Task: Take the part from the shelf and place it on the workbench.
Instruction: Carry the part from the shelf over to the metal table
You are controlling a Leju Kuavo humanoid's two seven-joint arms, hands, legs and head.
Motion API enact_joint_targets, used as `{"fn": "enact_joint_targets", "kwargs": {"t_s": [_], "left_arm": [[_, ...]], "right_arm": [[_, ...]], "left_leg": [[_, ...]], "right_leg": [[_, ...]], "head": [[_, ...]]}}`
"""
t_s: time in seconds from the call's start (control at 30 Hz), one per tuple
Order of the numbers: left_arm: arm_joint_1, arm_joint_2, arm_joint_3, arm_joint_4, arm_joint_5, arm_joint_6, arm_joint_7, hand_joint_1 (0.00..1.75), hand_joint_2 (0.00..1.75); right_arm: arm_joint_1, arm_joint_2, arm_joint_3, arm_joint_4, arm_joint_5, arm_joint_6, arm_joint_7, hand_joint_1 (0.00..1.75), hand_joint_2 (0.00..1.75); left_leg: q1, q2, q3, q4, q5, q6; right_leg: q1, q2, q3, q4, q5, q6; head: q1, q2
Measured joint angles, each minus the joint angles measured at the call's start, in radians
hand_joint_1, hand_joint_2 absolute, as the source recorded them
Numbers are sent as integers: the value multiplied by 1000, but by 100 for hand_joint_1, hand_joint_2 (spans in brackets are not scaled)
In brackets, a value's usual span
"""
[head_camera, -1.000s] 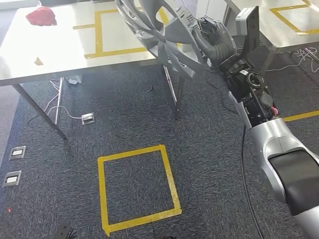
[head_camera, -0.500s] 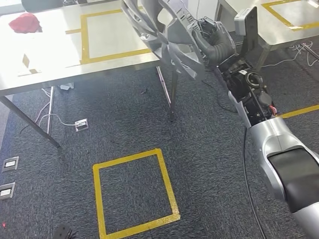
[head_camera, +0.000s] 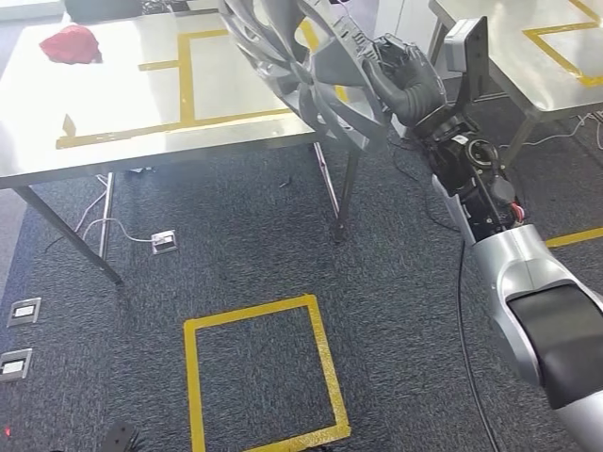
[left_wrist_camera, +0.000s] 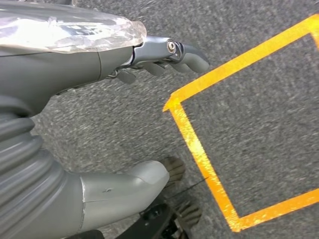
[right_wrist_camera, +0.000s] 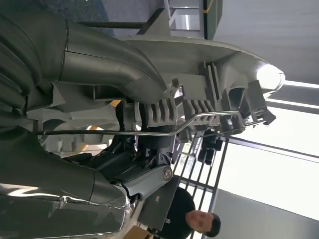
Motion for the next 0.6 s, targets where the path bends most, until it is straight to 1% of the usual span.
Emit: {"fn": "enact_joint_targets", "kwargs": {"t_s": [0.03,0.07,0.1,0.13,0.17,0.2,0.23,0.27,0.33,0.37,0.4,0.43,0.47,0.5,0.53,0.57,0.6], "left_arm": [[0,-1,0,0,0,0,0,0,175],[1,-1,0,0,0,0,1,0,175],[0,-1,0,0,0,0,1,0,175],[0,-1,0,0,0,0,2,0,175],[-1,1,0,0,0,0,3,0,175],[-2,1,0,0,0,0,3,0,175],[-3,1,0,0,0,1,3,0,175],[-5,1,0,0,0,1,3,0,175],[-6,-1,0,0,0,2,3,0,175],[-4,-2,0,0,0,2,3,0,175],[-2,-2,0,0,0,2,3,0,175],[-1,-2,0,0,0,2,4,0,175],[0,-2,0,0,0,2,4,0,175],[0,-1,0,0,0,2,4,0,175],[-1,0,0,0,0,3,4,0,175],[-1,2,0,0,0,3,4,0,175],[-2,3,0,0,0,3,4,0,175]], "right_arm": [[0,0,0,0,0,-1,0,175,175],[-1,0,-1,0,0,-2,1,175,175],[-2,0,-1,-1,0,-4,2,175,175],[-5,0,-1,-2,-1,-4,2,175,175],[-8,0,-1,-4,-1,-5,4,175,175],[-12,1,-1,-7,-1,-5,5,175,175],[-15,1,-1,-8,-1,-6,7,175,175],[-16,2,-1,-9,-1,-6,8,175,175],[-14,2,-1,-10,-2,-6,9,175,175],[-12,2,-1,-10,-2,-6,9,175,175],[-11,3,-1,-10,-2,-6,9,175,175],[-11,4,0,-10,-2,-5,9,175,175],[-13,5,0,-9,-2,-4,10,175,175],[-16,8,0,-9,-1,-3,10,175,175],[-20,10,1,-9,-1,-2,9,175,175],[-25,12,1,-8,0,0,6,175,175],[-30,14,2,-8,0,1,3,175,175]], "left_leg": [[0,-2,6,4,-8,-4],[-1,-3,6,10,-14,-9],[-2,-4,4,15,-20,-14],[-3,-4,2,19,-23,-19],[-4,-4,0,22,-28,-24],[-4,-3,-3,32,-31,-29],[-3,0,-15,59,-40,-35],[0,3,-40,108,-56,-42],[9,10,-122,247,-104,-60],[14,11,-161,302,-120,-67],[17,12,-186,327,-119,-70],[19,12,-194,311,-94,-69],[20,12,-182,256,-47,-66],[19,12,-158,178,10,-59],[15,12,-134,104,51,-52],[11,13,-113,46,72,-44],[6,13,-101,17,78,-36]], "right_leg": [[2,-1,14,-64,39,-2],[3,-1,28,-109,64,-7],[6,-1,34,-131,69,-13],[8,-1,38,-137,61,-20],[5,-1,45,-139,61,-28],[3,0,50,-143,59,-31],[-1,0,59,-146,58,-35],[-4,0,68,-150,55,-38],[-6,-1,81,-152,46,-43],[-6,-1,87,-153,40,-44],[-6,0,93,-153,34,-44],[-7,2,101,-153,28,-44],[-7,3,110,-153,21,-42],[-7,5,119,-153,14,-40],[-6,6,127,-154,7,-36],[-5,8,131,-154,1,-32],[-5,9,133,-156,-4,-26]], "head": [[1,0],[1,0],[1,0],[0,0],[0,0],[-1,0],[-4,0],[-9,0],[-16,0],[-17,0],[-18,0],[-18,0],[-19,0],[-20,0],[-21,0],[-22,0],[-23,0]]}}
